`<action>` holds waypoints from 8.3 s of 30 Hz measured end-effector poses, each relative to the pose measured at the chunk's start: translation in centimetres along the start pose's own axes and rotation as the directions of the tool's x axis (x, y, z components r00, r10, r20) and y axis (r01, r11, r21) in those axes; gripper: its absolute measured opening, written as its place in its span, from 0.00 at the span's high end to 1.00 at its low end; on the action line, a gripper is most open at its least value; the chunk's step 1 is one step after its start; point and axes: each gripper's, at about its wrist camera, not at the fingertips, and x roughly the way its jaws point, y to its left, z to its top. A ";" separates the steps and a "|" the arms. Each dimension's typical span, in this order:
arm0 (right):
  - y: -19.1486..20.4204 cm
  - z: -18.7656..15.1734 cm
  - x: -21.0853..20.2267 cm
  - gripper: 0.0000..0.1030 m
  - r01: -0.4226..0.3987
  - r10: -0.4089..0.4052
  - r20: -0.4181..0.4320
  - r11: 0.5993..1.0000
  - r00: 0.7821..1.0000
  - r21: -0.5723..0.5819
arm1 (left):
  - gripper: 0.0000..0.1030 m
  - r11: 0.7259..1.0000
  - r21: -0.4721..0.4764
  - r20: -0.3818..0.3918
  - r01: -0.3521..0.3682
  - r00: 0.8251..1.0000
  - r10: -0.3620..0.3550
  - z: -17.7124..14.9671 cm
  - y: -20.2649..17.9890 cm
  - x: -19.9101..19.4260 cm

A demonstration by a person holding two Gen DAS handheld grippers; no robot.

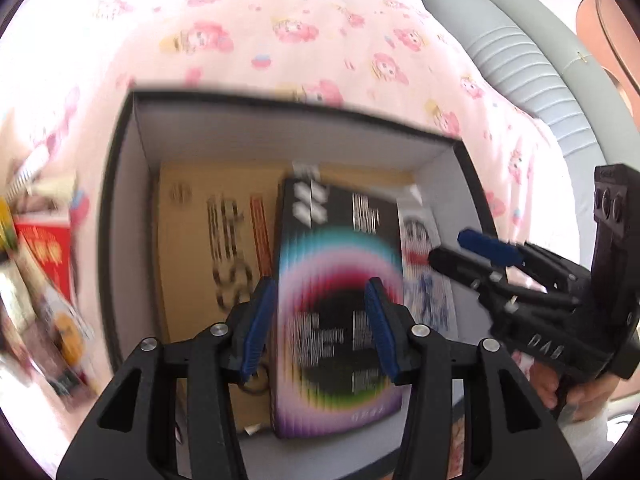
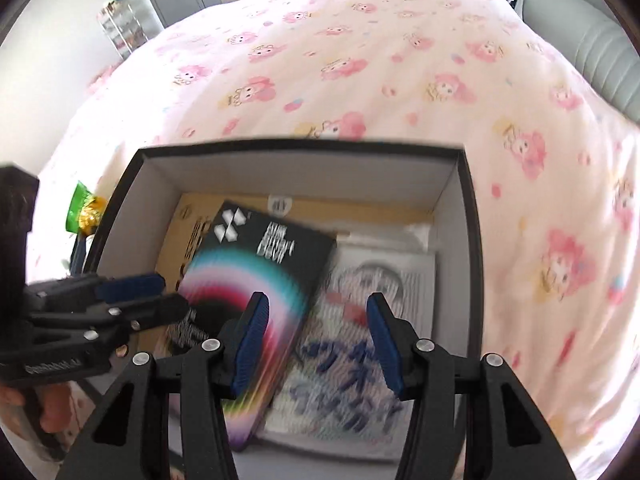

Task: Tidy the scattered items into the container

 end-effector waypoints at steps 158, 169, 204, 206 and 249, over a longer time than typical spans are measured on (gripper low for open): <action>6.6 -10.0 -15.8 0.52 -0.107 0.098 0.247 0.994 0.964 0.023 | 0.44 0.994 0.046 0.297 0.101 0.948 -0.110 -9.2 0.6 -18.1; 12.9 -11.1 -12.4 0.52 -0.285 0.301 0.143 0.951 0.943 -0.121 | 0.44 0.984 -0.176 0.375 0.034 0.926 0.035 -14.3 11.1 -23.4; 29.3 -1.8 7.3 0.52 -0.246 0.166 -0.294 0.934 0.941 -0.260 | 0.44 0.874 -0.480 0.199 0.072 0.980 0.028 -11.4 29.7 -15.3; 29.5 -1.9 9.0 0.52 -0.226 0.140 -0.321 0.942 0.937 -0.247 | 0.44 0.871 -0.485 0.202 0.080 0.979 0.023 -11.6 30.2 -14.9; 22.8 -2.3 2.6 0.88 -0.271 0.259 -0.142 0.960 0.955 -0.073 | 0.69 0.969 -0.229 -0.164 0.097 0.977 -0.137 -4.1 26.9 -4.8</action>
